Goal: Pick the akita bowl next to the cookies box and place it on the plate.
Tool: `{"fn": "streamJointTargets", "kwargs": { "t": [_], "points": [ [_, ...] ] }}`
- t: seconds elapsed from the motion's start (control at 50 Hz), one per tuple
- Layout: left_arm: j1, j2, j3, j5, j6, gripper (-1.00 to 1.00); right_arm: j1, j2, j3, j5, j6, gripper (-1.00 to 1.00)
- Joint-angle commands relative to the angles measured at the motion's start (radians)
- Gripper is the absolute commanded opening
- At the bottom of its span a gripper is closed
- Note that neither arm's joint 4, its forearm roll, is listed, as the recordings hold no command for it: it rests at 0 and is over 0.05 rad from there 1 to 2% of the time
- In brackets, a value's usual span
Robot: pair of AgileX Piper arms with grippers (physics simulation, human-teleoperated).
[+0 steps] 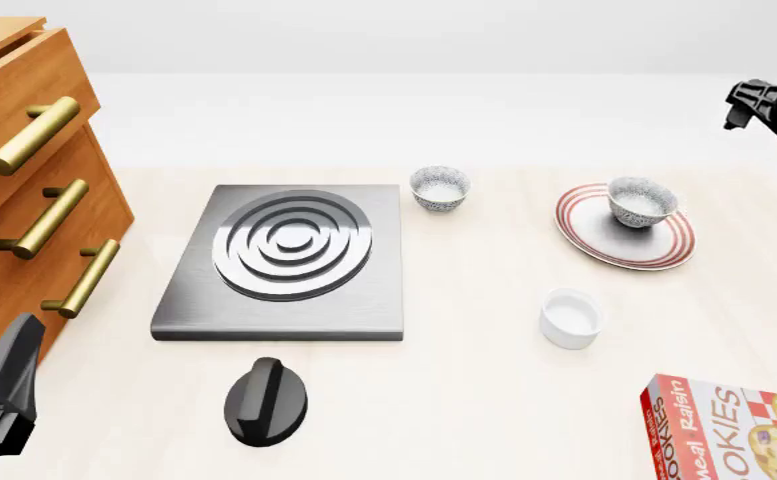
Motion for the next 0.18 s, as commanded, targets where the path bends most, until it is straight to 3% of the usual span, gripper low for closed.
{"fn": "streamJointTargets", "kwargs": {
  "t": [0.02,0.18],
  "points": [
    [0.000,0.000,0.000,0.000,0.000,1.00,0.010,-0.151,0.139,-0.083,-0.017,1.00],
    [0.000,0.000,0.000,0.000,0.000,1.00,0.024,-0.249,0.262,-0.171,0.000,1.00]
  ]
}}
